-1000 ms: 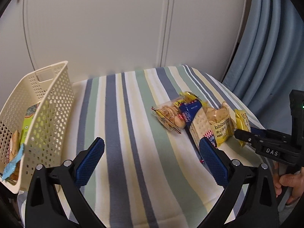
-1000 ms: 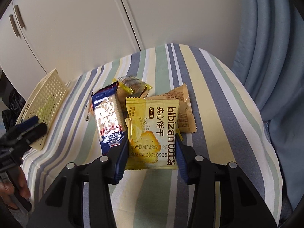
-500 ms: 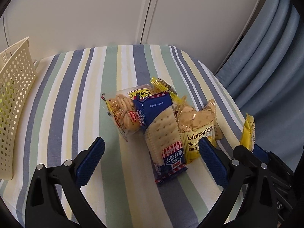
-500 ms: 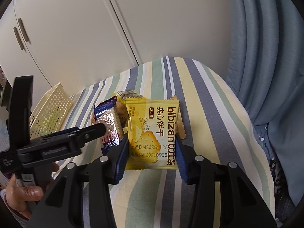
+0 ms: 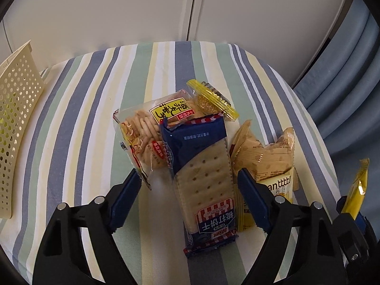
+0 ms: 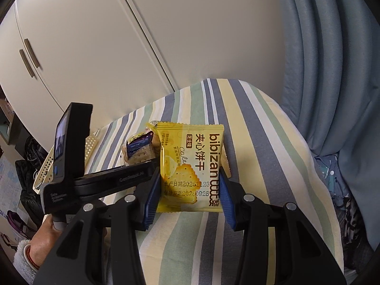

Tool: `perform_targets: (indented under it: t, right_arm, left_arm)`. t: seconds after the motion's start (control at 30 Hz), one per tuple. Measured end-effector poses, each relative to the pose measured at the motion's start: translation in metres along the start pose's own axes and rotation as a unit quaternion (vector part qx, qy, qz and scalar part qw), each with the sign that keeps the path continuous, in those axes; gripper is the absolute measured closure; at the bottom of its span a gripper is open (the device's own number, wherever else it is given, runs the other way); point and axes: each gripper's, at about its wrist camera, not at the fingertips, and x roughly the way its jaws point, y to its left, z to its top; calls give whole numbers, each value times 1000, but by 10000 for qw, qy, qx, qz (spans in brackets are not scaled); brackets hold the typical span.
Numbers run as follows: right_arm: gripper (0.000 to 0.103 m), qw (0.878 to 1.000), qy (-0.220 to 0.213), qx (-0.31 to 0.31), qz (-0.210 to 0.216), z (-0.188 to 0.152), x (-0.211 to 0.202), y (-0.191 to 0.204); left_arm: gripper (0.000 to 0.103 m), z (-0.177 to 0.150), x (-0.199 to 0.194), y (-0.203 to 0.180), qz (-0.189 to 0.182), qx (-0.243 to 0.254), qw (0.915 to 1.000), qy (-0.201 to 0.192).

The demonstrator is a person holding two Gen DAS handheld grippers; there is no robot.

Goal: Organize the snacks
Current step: 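Grasp the blue cracker pack with the left tool while the right tool grasps the yellow bibizan packet, then carry the blue cracker pack into the basket and release it with the left tool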

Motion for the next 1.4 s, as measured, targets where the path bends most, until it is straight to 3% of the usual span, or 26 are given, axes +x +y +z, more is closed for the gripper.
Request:
perform_targets:
  t: [0.07, 0.37, 0.73, 1.4]
  right_arm:
    - [58, 10000, -21, 14, -14, 0, -1, -1]
    - [58, 9998, -79, 146, 52, 1, -4, -8]
    - [58, 9996, -115, 164, 189, -3, -5, -7]
    - [58, 9996, -36, 164, 232, -3, 7, -10]
  left_arm:
    - [25, 3, 4, -1, 113, 109, 9999, 60]
    - [53, 2, -5, 8, -240, 299, 9992, 145]
    - [56, -14, -51, 44, -366, 146, 9990, -219]
    - [58, -10, -143, 113, -309, -338, 9924, -1145]
